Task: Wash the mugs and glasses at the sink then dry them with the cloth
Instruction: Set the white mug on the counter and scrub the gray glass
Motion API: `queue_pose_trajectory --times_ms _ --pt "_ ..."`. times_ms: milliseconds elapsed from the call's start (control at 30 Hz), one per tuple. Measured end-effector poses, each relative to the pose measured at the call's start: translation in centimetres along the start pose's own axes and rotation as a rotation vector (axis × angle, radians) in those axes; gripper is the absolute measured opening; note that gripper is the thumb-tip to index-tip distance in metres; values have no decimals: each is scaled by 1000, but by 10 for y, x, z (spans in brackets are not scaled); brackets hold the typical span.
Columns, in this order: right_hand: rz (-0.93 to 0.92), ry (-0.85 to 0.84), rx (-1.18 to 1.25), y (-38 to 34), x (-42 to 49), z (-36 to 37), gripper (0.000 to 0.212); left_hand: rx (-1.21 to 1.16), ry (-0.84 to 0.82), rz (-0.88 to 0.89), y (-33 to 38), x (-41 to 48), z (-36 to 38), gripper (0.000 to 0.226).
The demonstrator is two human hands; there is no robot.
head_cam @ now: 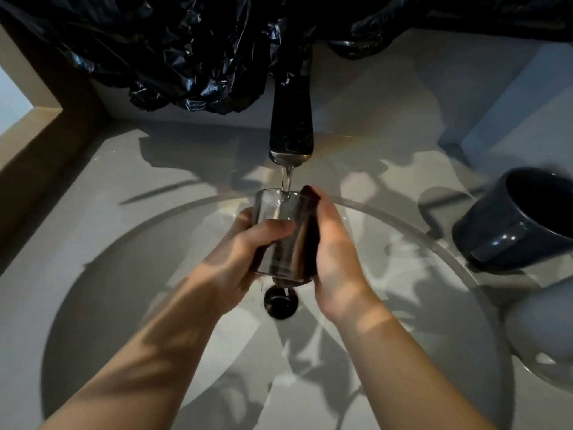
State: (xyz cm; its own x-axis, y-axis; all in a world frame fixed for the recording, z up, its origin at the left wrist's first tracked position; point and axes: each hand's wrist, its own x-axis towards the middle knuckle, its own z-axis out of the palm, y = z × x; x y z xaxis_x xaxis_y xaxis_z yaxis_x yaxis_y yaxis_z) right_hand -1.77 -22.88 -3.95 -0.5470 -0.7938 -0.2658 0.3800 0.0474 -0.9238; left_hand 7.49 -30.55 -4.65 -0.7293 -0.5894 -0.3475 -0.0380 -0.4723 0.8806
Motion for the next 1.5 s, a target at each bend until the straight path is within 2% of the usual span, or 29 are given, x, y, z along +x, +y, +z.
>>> queue_pose_trajectory --times_ms 33,133,267,300,400,500,533,667,733,767,833,900,967,1033,1133,1200,1333,1400,1500 --pt "-19 -15 1 1 -3 1 29 7 74 56 -1 3 0 84" --pt "-147 -81 -53 8 -14 6 47 13 182 141 -3 9 -3 59" --pt "-314 -59 -277 10 -17 9 46 75 65 25 0 5 -8 56" --pt "-292 -31 -234 7 -14 7 44 89 19 20 0 3 -9 49" --pt "-57 -1 28 1 0 -6 27 107 -44 83 3 -1 -4 36" --pt "141 51 115 10 4 -11 27 100 94 116 -4 7 -4 76" --pt "200 60 130 12 3 -9 28 66 138 111 -5 10 -4 83" --pt "419 -52 320 15 1 -5 38 -200 194 85 -6 12 -4 71" --pt "460 -14 402 15 0 -3 31 -194 313 123 -10 10 4 66" --pt "480 3 436 15 0 -3 33 -122 390 169 -11 8 9 63" --pt "520 -19 481 17 -2 -5 42 178 463 325 -12 1 19 62" --pt "598 16 431 21 -3 -8 37 471 410 437 -15 -2 21 73" --pt "626 72 389 25 -4 -9 35 588 420 435 -13 -4 20 77" --pt "581 164 290 31 -2 -9 30 640 452 396 -8 -4 21 73" --pt "396 278 -8 31 -4 -15 10 760 424 264 -2 -3 18 66" --pt "343 276 -137 26 -6 -19 7 883 375 202 -3 -9 14 63" --pt "298 209 -372 22 -16 -25 7 886 261 91 -4 -19 1 57" --pt "298 193 -443 22 -24 -28 8 1080 207 1 1 -18 0 64" --pt "317 109 -486 21 -35 -31 9 1516 87 -94 9 -17 6 73"
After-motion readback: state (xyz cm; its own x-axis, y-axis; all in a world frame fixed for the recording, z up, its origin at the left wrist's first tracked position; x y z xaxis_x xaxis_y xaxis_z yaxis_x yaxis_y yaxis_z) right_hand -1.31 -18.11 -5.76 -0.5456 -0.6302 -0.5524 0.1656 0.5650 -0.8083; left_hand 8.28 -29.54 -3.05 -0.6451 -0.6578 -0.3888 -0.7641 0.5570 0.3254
